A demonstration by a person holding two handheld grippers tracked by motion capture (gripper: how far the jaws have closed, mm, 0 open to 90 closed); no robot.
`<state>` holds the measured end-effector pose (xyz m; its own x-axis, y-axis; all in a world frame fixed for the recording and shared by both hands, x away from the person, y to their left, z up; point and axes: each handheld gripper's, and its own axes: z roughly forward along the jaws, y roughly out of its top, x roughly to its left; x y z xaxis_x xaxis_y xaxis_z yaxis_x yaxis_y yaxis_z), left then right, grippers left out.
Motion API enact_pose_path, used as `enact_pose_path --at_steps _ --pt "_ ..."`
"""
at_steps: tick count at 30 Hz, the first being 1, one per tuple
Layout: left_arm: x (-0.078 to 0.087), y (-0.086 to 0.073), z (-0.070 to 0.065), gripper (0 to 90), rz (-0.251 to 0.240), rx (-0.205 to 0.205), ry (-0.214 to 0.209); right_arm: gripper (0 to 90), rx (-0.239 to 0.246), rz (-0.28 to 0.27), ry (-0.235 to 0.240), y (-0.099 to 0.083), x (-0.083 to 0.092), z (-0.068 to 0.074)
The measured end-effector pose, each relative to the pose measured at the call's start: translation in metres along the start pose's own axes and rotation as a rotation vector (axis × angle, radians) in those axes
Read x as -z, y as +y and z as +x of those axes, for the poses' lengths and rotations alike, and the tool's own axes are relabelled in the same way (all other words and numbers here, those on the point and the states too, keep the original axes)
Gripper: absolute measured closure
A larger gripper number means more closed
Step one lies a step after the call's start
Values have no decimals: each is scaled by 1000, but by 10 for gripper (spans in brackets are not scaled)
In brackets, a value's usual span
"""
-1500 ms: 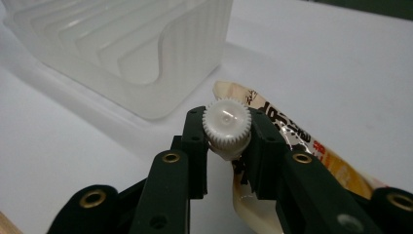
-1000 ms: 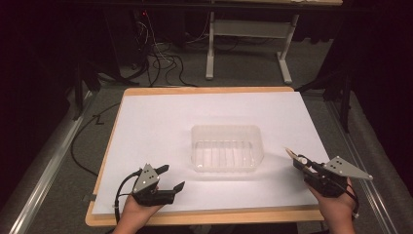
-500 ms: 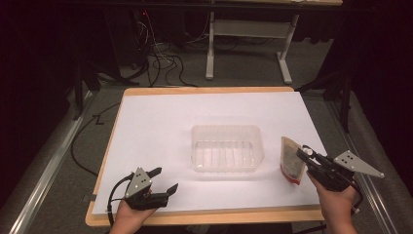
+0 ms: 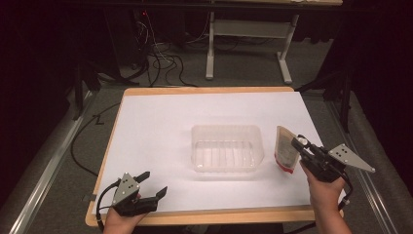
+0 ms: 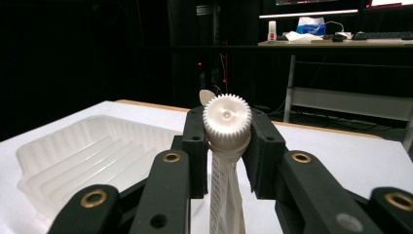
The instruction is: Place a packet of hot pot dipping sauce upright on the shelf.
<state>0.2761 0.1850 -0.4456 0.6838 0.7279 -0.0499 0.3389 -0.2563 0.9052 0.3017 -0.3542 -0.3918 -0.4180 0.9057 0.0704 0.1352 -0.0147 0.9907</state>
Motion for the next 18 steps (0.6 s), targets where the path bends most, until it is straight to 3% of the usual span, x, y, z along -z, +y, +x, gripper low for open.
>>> enact_pose_path --at_steps 6,12,18 --pt "0 -1 -1 212 4 -3 0 745 -14 1 -3 -6 -6 -7" --pt "-3 2 -3 212 2 -10 -13 743 -1 37 -8 -14 -5 -8" --pt "-8 6 -6 213 -4 -22 -33 732 -9 35 -34 -18 6 -10"
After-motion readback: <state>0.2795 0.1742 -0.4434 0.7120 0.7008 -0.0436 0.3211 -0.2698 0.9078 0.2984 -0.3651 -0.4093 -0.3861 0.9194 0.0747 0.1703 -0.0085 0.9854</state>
